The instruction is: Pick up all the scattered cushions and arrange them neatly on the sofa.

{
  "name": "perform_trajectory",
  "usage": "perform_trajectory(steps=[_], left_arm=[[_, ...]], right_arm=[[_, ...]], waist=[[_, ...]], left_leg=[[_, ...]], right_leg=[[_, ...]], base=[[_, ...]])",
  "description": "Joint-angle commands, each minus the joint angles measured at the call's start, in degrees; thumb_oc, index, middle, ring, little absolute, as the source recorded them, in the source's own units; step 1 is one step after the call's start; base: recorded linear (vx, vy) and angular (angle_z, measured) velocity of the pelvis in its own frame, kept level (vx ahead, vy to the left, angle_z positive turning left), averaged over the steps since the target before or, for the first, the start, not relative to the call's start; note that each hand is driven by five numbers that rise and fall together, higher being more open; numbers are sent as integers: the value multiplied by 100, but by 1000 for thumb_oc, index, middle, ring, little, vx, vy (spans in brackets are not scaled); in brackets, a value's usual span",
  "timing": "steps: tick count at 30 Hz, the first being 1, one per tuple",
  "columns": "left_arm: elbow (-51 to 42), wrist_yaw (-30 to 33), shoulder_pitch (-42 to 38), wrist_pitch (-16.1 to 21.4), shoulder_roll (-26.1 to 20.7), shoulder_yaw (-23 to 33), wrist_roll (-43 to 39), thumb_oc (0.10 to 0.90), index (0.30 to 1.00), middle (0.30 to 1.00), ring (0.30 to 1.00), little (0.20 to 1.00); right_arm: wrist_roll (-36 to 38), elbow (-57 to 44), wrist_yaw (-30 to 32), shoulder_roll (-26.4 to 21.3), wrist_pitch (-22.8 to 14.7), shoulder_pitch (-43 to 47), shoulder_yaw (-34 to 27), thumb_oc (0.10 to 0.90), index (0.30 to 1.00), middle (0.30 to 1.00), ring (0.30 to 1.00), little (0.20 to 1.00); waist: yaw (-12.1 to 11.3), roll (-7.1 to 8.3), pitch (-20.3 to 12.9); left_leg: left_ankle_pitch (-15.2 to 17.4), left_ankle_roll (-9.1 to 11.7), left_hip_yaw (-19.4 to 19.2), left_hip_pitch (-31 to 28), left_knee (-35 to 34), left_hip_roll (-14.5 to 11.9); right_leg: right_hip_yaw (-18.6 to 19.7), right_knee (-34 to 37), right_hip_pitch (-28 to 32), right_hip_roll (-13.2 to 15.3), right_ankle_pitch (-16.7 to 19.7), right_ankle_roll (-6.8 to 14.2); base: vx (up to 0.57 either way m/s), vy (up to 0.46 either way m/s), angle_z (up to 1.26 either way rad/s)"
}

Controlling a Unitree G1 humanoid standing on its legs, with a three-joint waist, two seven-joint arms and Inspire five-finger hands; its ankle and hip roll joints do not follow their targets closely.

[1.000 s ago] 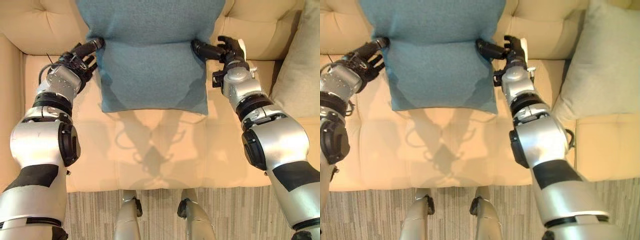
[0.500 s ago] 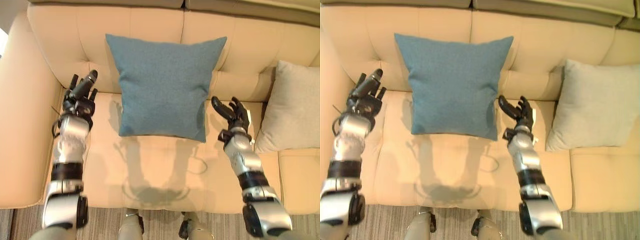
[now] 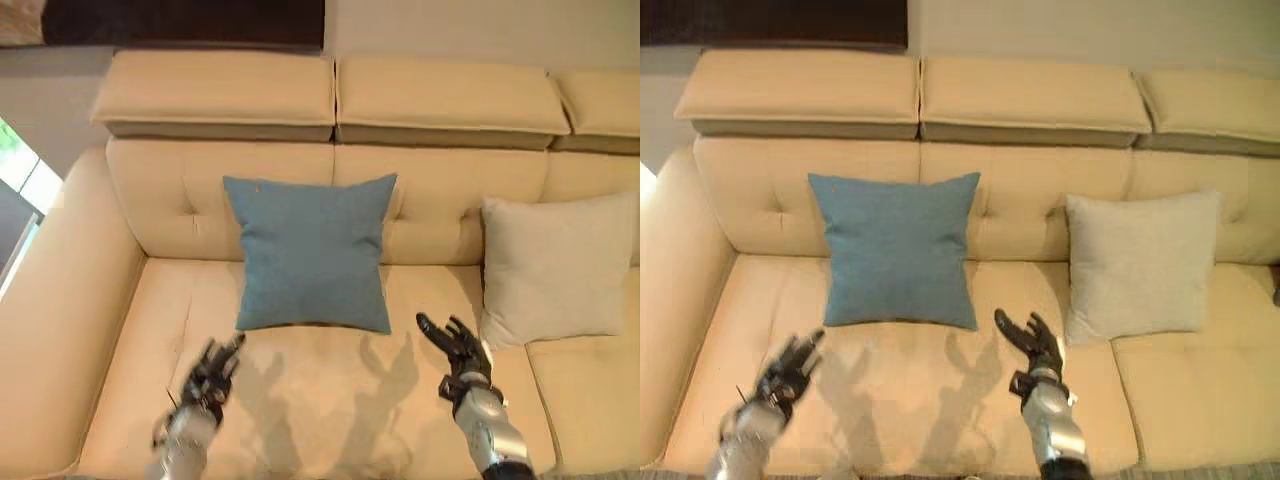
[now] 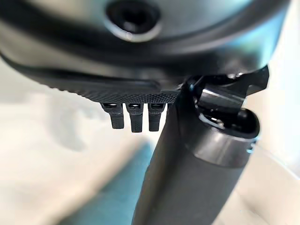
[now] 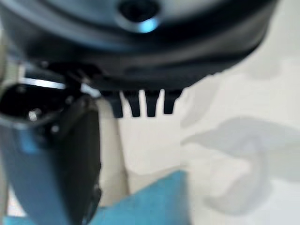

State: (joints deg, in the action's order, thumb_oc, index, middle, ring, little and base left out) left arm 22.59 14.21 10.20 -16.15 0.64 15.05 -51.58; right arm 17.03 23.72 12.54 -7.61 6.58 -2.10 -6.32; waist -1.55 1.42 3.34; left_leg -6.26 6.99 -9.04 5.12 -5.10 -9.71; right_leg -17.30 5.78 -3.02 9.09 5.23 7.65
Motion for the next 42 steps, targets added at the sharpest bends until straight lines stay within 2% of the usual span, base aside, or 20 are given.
perform_trajectory(steps=[1,2,4,7,8,10,11,13,14,15,16,19,25,29,33,35,36,38,40,42], left_arm=[[545,-861,-121,288,21,47,223,800,900,900,900,900],[1440,-1146,-92,466,-45,31,745,800,900,900,900,900],[1902,-1326,-128,539,-131,-26,1067,800,900,900,900,900],[3444,-1787,-647,722,-227,633,1019,800,900,900,900,900],[3467,-1800,-668,729,-237,645,1022,800,900,900,900,900],[4125,-1840,-862,852,-428,712,1202,800,900,900,900,900],[4455,-1894,-934,855,-514,747,1257,800,900,900,900,900],[4990,-1962,-974,903,-685,662,1615,800,900,900,900,900],[5525,-1584,-896,1129,-869,352,2263,800,900,900,900,900],[5528,-1585,-900,1131,-874,352,2264,800,900,900,900,900],[5800,-1349,-829,1157,-887,208,2492,800,900,900,900,900],[6025,-1235,-654,1129,-736,135,2518,800,900,900,900,900],[5913,-1226,-665,1192,-667,-314,2898,800,900,900,900,900],[5620,-1401,-744,1206,-653,-690,3108,800,900,900,900,900],[5490,-1901,-950,984,-800,-1024,3351,800,900,900,900,900],[5373,-1997,-1026,917,-902,-1137,3483,800,900,900,900,900],[5311,-2019,-1087,916,-985,-1155,3546,800,900,900,900,900],[5287,-2069,-1101,922,-1010,-1130,3545,800,900,900,900,900],[5242,-2226,-1093,951,-1034,-1035,3457,800,900,900,900,900],[5227,-2398,-1073,951,-1050,-983,3413,800,900,900,900,900]], right_arm=[[-352,103,-139,-31,-555,-208,-333,800,900,900,900,900],[-633,497,-153,-150,-769,-265,-193,800,900,900,900,900],[-748,726,-174,-204,-918,-203,-106,800,900,900,900,900],[-888,1501,117,-206,-1564,49,48,800,900,900,900,900],[-887,1515,117,-203,-1574,67,48,800,900,900,900,900],[-844,1963,130,-218,-1667,221,117,800,900,900,900,900],[-812,2212,133,-224,-1718,278,152,800,900,900,900,900],[-722,2645,99,-192,-1813,286,158,800,900,900,900,900],[-617,3023,116,-126,-1938,244,74,800,900,900,900,900],[-617,3025,116,-122,-1940,247,72,800,900,900,900,900],[-455,3229,129,13,-2077,176,-72,800,900,900,900,900],[-285,3538,141,160,-2153,186,-274,800,900,900,900,900],[-103,4230,-29,344,-2110,57,-294,800,900,900,900,900],[41,4535,-389,426,-2018,40,-176,800,900,900,900,900],[15,4501,-1167,514,-1621,53,55,800,900,900,900,900],[-210,4480,-1242,444,-1556,57,262,800,900,900,900,900],[-348,4564,-1234,361,-1476,71,356,800,900,900,900,900],[-400,4638,-1199,335,-1419,78,373,800,900,900,900,900],[-443,4819,-1136,311,-1338,66,384,800,900,900,900,900],[-468,4945,-1119,323,-1216,115,391,800,900,900,900,900]], waist=[[-93,-41,-592],[-144,-84,-578],[-162,-115,-560],[-319,-141,-490],[-304,-141,-493],[-342,-20,-435],[-290,78,-426],[-181,243,-480],[-116,356,-539],[-107,369,-549],[-90,402,-593],[-21,282,-663],[-58,299,-701],[-84,318,-597],[-77,338,-439],[-81,259,-432],[-117,192,-463],[-165,181,-490],[-265,224,-574],[-352,326,-611]], left_leg=[[316,34,96,-112,10,-144],[214,126,111,-99,10,-251],[151,195,113,-57,10,-324],[-478,612,333,500,49,-642],[-486,615,349,522,49,-645],[-526,643,793,739,280,-531],[-325,563,857,778,533,-442],[435,357,702,588,905,-302],[1183,155,614,317,1388,-28],[1166,146,619,337,1384,-10],[1591,-59,613,3,1465,357],[1511,-324,660,-390,895,634],[1351,-587,769,-573,561,927],[1198,-790,825,-636,350,1091],[949,-938,668,-584,79,1057],[882,-978,619,-508,51,986],[810,-1015,534,-421,39,923],[784,-1037,494,-397,39,911],[749,-1039,415,-355,54,927],[752,-1015,330,-372,63,999]], right_leg=[[-199,-78,655,-326,-854,-171],[-196,-78,639,-436,-872,-261],[-164,-78,592,-512,-883,-311],[-276,-78,301,-735,-956,-467],[-288,-78,287,-739,-955,-470],[-293,-78,147,-670,-895,-482],[-342,-78,39,-573,-837,-479],[-390,-78,-64,-391,-720,-449],[-415,-78,-23,-269,-618,-405],[-420,-78,-40,-252,-611,-401],[-404,-78,57,-222,-560,-323],[-422,-78,139,-133,-394,-130],[-557,-78,367,212,-278,156],[-520,-302,275,466,-147,409],[-361,-824,-150,584,214,713],[-317,-1089,-159,535,-86,657],[-371,-1274,-10,432,-474,519],[-400,-1410,81,366,-683,453],[-432,-1421,328,178,-970,344],[-460,-1148,512,25,-898,275]], base=[[-53,-243,-2],[-100,-246,-3],[-128,-200,-3],[-194,-195,-4],[-185,-128,7],[-206,-66,-3],[-228,-54,7],[-140,-27,33],[-53,8,24],[-8,93,15],[8,169,16],[-9,264,14],[-9,256,11],[-86,336,10],[-190,190,-14],[-224,120,-30],[-180,91,-29],[-128,59,-38],[-114,24,-26],[-67,-46,-14]])
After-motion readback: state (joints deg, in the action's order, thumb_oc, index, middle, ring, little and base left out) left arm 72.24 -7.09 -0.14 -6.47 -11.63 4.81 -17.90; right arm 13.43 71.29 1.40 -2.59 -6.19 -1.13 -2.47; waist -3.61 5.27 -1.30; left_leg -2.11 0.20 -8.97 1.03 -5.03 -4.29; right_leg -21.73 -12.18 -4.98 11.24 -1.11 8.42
